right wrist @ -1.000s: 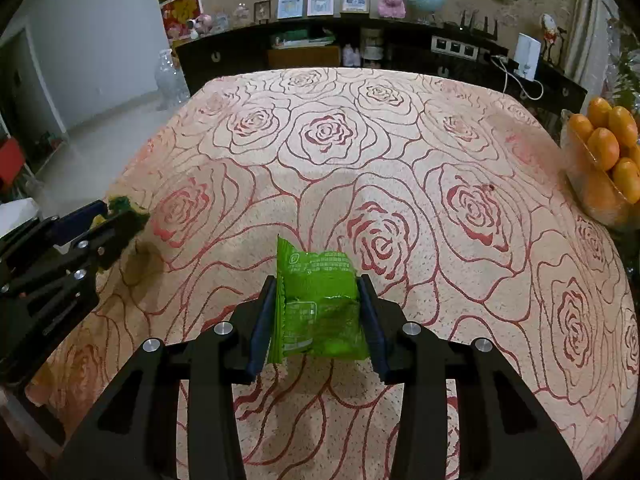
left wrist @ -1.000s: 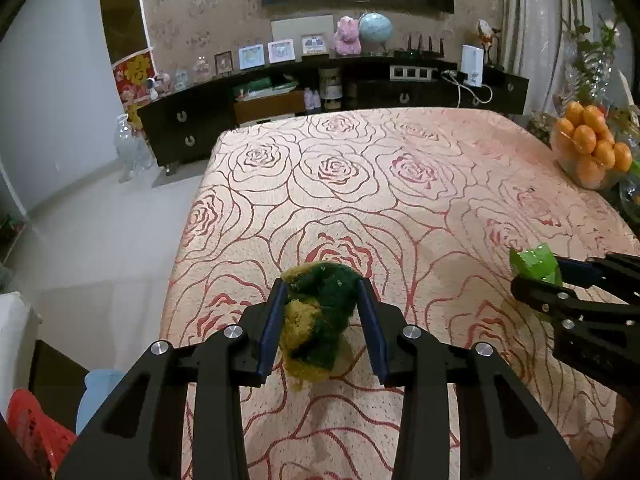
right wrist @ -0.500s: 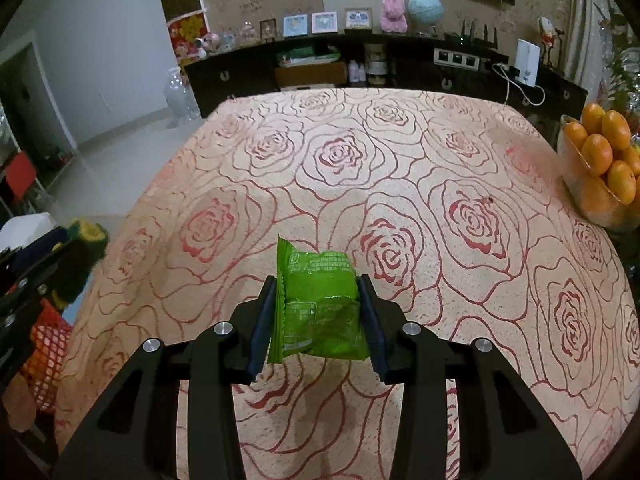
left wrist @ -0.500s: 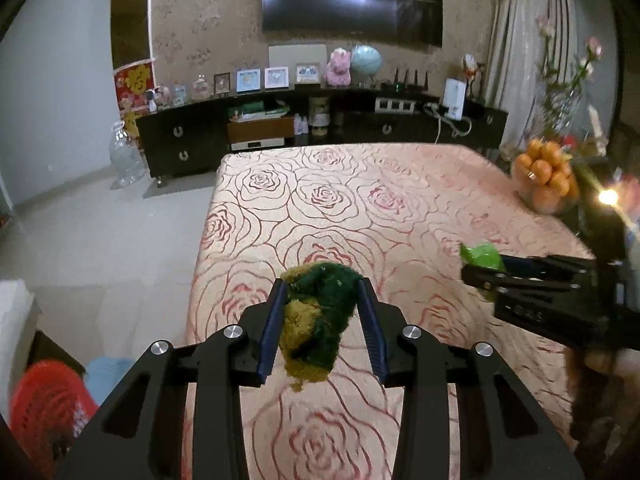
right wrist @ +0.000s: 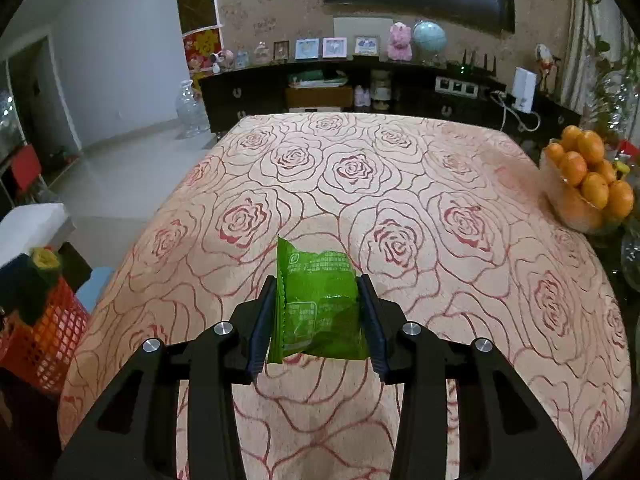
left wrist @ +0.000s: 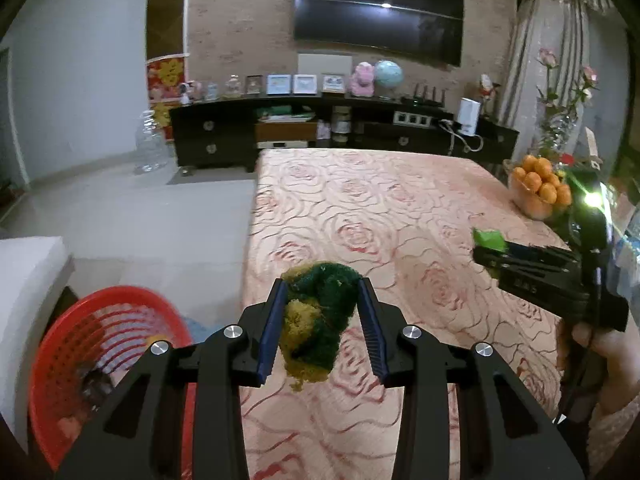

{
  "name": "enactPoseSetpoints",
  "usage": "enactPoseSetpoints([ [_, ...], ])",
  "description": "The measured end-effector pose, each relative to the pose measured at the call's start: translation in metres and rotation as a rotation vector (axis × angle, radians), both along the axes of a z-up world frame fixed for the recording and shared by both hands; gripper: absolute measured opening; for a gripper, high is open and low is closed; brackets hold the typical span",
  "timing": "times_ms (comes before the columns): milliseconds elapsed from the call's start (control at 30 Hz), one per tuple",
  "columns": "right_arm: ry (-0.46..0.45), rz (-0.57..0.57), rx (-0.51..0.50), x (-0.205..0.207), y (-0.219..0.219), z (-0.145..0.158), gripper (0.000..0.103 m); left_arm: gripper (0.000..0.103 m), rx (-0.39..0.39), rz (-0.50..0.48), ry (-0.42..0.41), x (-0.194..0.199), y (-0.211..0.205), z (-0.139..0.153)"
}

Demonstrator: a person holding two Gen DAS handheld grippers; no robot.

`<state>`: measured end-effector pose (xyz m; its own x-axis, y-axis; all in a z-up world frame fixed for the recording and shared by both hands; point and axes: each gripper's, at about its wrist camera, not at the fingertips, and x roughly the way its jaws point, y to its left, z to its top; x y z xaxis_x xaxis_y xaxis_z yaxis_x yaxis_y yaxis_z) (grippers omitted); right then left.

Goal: Collect trash
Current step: 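Lift and carry the green toy and green packet over the wastebasket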

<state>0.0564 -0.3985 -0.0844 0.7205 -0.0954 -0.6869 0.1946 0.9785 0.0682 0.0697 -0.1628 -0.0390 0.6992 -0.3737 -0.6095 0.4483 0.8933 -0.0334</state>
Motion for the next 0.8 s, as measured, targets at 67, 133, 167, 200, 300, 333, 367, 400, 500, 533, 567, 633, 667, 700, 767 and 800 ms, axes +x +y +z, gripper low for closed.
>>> enactPoseSetpoints([
  [67,-0.003,-0.009,0.011,-0.008,0.003,-0.002,0.039,0.035,0.007,0.022,-0.007,-0.005,0.011,0.002],
  [133,-0.003,-0.015,0.016,-0.017,0.007,-0.005,0.039,0.035,0.014,0.043,-0.014,-0.009,0.020,0.005],
  [167,-0.003,-0.013,0.018,-0.021,0.011,-0.007,0.039,0.035,0.014,0.054,-0.016,-0.011,0.026,0.007],
  [200,-0.003,-0.009,0.018,-0.025,0.015,-0.008,0.039,0.035,0.014,0.062,-0.017,-0.012,0.029,0.008],
  [300,-0.009,0.014,-0.007,-0.033,0.033,-0.008,0.039,0.035,0.005,0.087,-0.019,-0.016,0.043,0.012],
  [333,-0.014,0.025,-0.016,-0.036,0.040,-0.007,0.039,0.035,0.002,0.099,-0.023,-0.019,0.048,0.015],
  [367,-0.018,0.033,-0.018,-0.037,0.045,-0.005,0.039,0.035,0.002,0.108,-0.027,-0.020,0.053,0.017],
  [400,-0.023,0.045,-0.018,-0.038,0.052,-0.003,0.039,0.035,0.002,0.115,-0.031,-0.020,0.056,0.018],
  [500,-0.034,0.075,-0.022,-0.040,0.066,0.004,0.039,0.035,-0.001,0.146,-0.039,-0.023,0.070,0.024],
  [533,-0.039,0.090,-0.018,-0.040,0.073,0.008,0.039,0.035,-0.003,0.159,-0.043,-0.023,0.076,0.026],
  [567,-0.041,0.099,-0.012,-0.040,0.077,0.010,0.039,0.035,-0.005,0.173,-0.046,-0.023,0.083,0.028],
  [633,-0.045,0.126,0.003,-0.037,0.088,0.016,0.039,0.035,-0.005,0.196,-0.047,-0.023,0.094,0.031],
  [667,-0.048,0.145,0.010,-0.035,0.096,0.020,0.039,0.035,-0.005,0.214,-0.047,-0.023,0.102,0.032],
  [700,-0.050,0.158,0.013,-0.034,0.102,0.023,0.039,0.035,-0.008,0.228,-0.047,-0.023,0.109,0.032],
  [767,-0.059,0.191,0.017,-0.030,0.116,0.030,0.039,0.035,-0.012,0.249,-0.043,-0.022,0.120,0.033],
  [800,-0.064,0.206,0.019,-0.028,0.123,0.033,0.039,0.035,-0.013,0.266,-0.040,-0.021,0.128,0.033],
])
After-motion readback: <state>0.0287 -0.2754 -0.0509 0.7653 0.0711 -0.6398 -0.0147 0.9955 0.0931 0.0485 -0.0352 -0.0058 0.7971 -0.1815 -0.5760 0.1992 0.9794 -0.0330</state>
